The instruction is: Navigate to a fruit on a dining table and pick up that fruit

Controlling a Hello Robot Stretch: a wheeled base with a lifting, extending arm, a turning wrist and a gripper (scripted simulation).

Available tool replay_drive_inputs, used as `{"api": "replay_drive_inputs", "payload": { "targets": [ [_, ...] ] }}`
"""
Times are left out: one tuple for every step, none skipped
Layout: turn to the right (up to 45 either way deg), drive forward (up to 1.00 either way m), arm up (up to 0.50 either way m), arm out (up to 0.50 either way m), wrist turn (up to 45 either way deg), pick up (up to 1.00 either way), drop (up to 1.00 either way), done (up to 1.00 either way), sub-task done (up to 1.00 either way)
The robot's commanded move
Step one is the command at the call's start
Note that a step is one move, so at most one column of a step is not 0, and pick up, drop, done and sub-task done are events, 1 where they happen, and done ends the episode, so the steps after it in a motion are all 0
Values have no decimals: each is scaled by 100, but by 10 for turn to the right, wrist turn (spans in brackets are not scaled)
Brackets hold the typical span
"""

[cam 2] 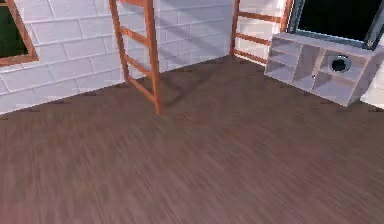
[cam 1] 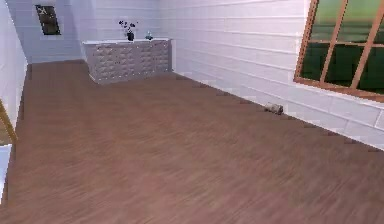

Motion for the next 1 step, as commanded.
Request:
{"api": "replay_drive_inputs", "payload": {
  "targets": [
    [-330, 0, 0, 0, 0, 0, 0, 0, 0]
  ]
}}
